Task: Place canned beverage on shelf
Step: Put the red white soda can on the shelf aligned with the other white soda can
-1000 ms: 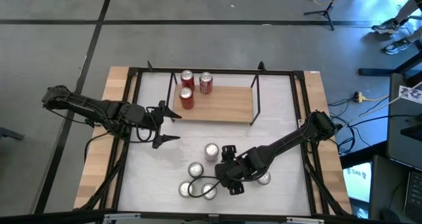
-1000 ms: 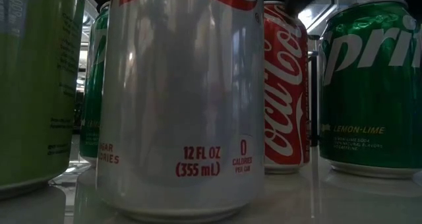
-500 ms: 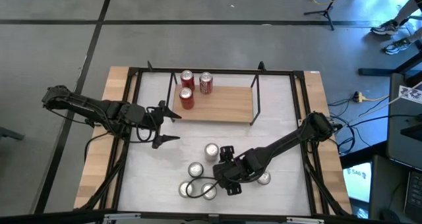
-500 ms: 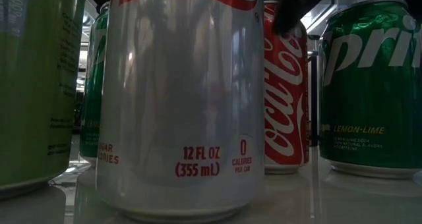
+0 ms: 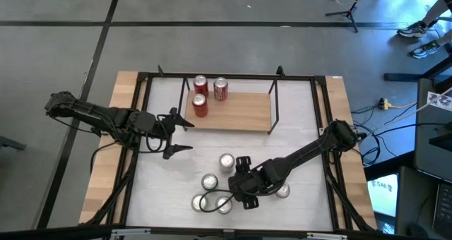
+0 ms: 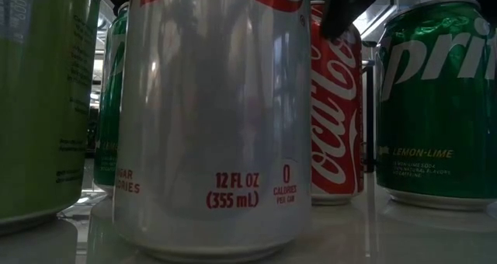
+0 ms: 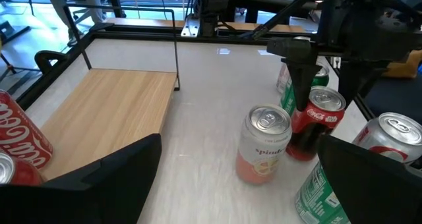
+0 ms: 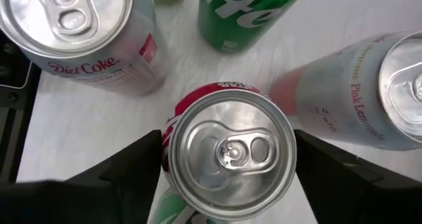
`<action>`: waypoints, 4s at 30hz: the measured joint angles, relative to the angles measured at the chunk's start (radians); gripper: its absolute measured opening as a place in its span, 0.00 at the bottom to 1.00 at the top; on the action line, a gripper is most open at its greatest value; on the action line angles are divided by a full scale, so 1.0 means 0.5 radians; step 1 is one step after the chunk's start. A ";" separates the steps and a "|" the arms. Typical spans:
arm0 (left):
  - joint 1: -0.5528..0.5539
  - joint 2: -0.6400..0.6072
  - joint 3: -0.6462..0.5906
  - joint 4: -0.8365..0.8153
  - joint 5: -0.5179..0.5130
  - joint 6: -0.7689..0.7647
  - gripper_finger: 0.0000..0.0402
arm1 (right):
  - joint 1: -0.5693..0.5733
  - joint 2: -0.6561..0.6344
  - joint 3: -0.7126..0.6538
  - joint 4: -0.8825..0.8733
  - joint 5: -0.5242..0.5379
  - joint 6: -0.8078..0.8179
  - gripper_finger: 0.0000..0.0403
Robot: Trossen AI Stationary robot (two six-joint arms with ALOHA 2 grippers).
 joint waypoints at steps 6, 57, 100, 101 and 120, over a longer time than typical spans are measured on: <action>0.000 0.000 0.000 0.000 -0.001 0.000 0.99 | -0.001 -0.003 0.002 0.003 -0.002 -0.005 0.69; 0.000 0.000 0.000 0.000 -0.010 0.016 0.99 | -0.587 -0.004 1.270 -1.022 -0.267 -0.580 0.68; 0.000 0.000 0.000 0.000 -0.020 0.016 0.99 | -1.575 -0.004 0.495 -0.072 -0.667 -1.177 0.69; 0.000 0.000 0.000 0.000 -0.020 0.016 0.99 | -1.575 -0.004 0.487 -0.035 -0.667 -1.177 0.69; 0.001 0.001 0.001 0.001 -0.024 0.016 0.99 | -1.611 0.139 0.483 0.012 -0.616 -1.227 0.69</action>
